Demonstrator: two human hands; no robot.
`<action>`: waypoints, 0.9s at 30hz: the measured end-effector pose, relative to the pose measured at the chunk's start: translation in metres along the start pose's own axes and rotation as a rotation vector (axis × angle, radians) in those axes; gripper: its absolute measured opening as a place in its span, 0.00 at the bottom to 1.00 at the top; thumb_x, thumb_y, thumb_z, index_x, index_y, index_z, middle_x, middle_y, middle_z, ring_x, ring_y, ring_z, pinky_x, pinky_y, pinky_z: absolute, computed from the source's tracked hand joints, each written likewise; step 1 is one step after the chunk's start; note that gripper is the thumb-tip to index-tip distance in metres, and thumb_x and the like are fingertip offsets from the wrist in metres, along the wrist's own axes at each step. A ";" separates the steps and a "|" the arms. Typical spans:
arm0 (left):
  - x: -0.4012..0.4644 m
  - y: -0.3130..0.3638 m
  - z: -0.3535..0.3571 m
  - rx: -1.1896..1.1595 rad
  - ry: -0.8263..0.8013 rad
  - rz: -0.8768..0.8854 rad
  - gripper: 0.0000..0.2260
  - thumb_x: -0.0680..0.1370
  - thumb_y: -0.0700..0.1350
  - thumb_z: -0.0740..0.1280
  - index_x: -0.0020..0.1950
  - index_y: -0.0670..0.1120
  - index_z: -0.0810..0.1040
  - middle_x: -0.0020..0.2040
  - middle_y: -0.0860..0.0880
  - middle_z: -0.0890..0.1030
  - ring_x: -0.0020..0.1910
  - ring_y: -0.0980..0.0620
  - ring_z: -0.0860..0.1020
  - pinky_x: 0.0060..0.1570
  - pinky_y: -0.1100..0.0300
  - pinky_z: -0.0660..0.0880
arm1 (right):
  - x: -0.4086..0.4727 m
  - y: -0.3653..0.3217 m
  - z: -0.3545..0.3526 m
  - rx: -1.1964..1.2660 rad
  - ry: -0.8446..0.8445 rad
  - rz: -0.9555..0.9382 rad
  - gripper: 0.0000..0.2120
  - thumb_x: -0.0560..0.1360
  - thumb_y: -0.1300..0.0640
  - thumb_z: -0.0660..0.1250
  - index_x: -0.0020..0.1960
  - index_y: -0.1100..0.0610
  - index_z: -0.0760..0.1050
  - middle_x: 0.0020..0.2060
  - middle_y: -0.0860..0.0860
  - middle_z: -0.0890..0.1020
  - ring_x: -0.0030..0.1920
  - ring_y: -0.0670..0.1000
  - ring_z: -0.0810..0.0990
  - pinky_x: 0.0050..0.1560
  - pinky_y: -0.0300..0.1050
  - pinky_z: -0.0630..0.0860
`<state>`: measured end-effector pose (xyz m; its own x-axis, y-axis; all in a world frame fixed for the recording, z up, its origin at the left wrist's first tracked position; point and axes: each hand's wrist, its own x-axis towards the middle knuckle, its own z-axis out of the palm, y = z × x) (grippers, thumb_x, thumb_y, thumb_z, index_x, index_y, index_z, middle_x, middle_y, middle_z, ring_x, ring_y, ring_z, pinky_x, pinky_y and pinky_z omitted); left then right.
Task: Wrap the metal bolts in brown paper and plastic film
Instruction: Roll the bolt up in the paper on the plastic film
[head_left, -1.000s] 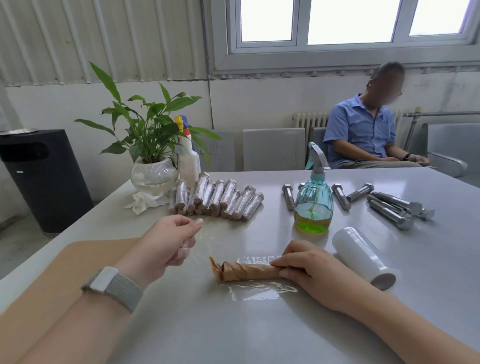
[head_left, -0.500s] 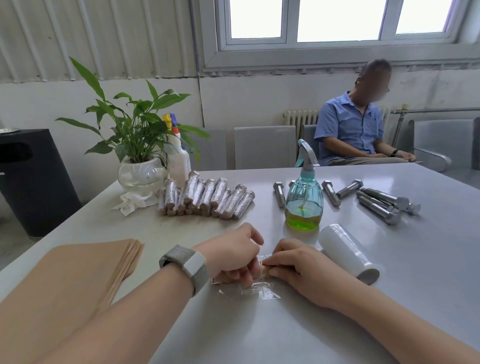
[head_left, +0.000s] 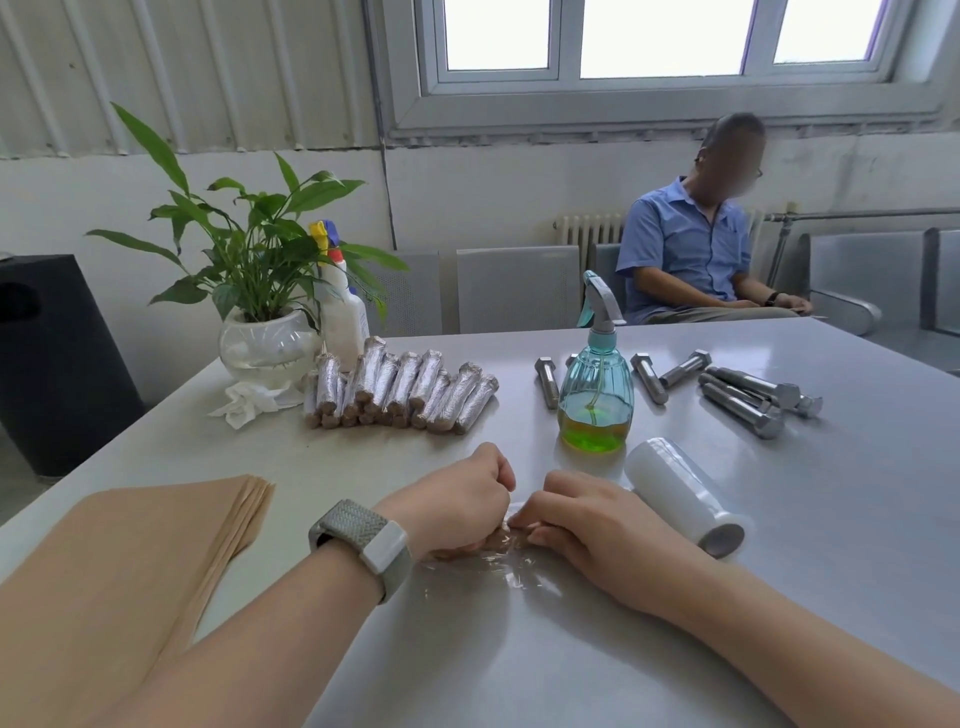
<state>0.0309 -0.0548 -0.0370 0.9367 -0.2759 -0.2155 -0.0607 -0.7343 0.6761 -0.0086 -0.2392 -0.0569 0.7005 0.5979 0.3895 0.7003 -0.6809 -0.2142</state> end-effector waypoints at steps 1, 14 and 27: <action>0.000 -0.001 0.001 -0.012 0.009 -0.001 0.11 0.72 0.39 0.53 0.46 0.55 0.67 0.39 0.46 0.77 0.29 0.48 0.73 0.29 0.60 0.67 | -0.001 0.000 0.000 -0.009 0.002 -0.005 0.09 0.80 0.55 0.65 0.58 0.52 0.80 0.44 0.52 0.78 0.46 0.53 0.76 0.42 0.38 0.63; -0.056 -0.016 -0.023 0.400 0.411 0.288 0.06 0.77 0.49 0.68 0.43 0.58 0.71 0.42 0.61 0.78 0.36 0.63 0.73 0.35 0.69 0.66 | 0.000 0.002 0.004 -0.004 0.031 -0.016 0.06 0.80 0.54 0.66 0.53 0.52 0.80 0.43 0.51 0.78 0.44 0.52 0.77 0.41 0.37 0.63; -0.041 -0.018 -0.007 0.536 0.308 0.349 0.08 0.72 0.56 0.68 0.49 0.57 0.78 0.48 0.57 0.78 0.48 0.58 0.74 0.44 0.62 0.70 | 0.002 0.002 0.004 0.073 -0.004 0.103 0.05 0.78 0.54 0.67 0.52 0.46 0.79 0.46 0.45 0.78 0.48 0.45 0.76 0.47 0.42 0.73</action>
<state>-0.0039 -0.0254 -0.0353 0.8820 -0.4206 0.2127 -0.4619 -0.8610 0.2130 -0.0052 -0.2377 -0.0597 0.7699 0.5283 0.3580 0.6325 -0.7063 -0.3179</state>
